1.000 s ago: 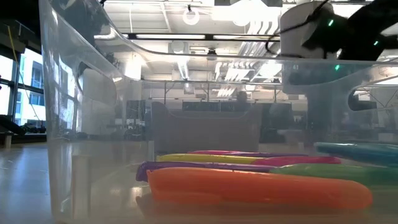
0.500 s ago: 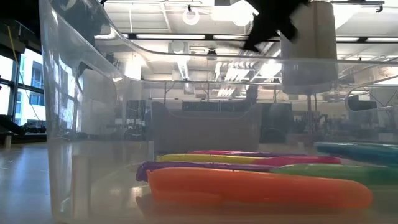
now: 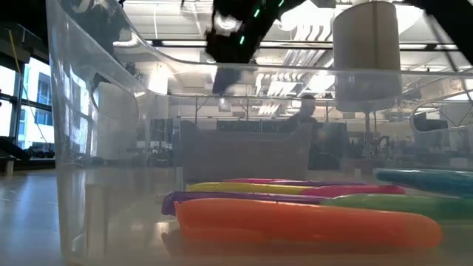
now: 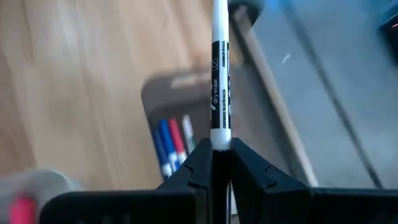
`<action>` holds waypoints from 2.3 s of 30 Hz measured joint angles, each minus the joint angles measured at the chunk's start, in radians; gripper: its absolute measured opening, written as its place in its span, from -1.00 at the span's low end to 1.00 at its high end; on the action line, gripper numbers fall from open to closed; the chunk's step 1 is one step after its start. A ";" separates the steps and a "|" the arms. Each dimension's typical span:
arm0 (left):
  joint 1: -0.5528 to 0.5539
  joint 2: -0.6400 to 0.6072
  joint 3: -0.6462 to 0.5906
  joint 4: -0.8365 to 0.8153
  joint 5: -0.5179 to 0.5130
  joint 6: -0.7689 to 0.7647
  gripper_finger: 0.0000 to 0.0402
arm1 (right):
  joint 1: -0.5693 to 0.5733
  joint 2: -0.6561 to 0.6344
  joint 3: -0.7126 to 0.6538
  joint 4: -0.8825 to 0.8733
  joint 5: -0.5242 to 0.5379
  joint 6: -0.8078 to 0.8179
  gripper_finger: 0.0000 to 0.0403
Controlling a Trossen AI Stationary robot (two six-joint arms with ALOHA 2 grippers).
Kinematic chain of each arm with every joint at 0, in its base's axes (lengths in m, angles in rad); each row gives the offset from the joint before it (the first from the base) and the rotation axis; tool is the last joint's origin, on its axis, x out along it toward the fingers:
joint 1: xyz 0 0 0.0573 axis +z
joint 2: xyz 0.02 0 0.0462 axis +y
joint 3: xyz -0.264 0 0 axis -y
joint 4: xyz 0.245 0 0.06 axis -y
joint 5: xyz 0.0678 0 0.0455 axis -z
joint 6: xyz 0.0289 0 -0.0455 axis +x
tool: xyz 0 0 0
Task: Pick & Place Markers
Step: Put the black marker pen into the black bin, then return to Home Position
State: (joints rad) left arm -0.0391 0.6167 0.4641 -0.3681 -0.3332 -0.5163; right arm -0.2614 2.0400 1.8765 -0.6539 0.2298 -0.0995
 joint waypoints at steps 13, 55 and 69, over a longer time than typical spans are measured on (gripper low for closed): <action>0.000 0.001 0.000 -0.001 0.036 0.017 -0.97 | -0.027 0.189 0.119 -0.167 0.057 -0.011 -0.37; -0.001 -0.437 -0.283 0.258 0.319 0.462 -1.00 | 0.501 -0.585 -0.894 0.354 0.160 0.702 -0.98; 0.000 -0.602 -0.449 0.426 0.299 0.535 -1.00 | 0.497 -0.796 -1.108 0.557 0.117 0.602 -0.99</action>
State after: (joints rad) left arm -0.0395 0.0150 0.0149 0.0576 -0.0345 0.0191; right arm 0.2359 1.2440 0.7686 -0.0973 0.3472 0.5030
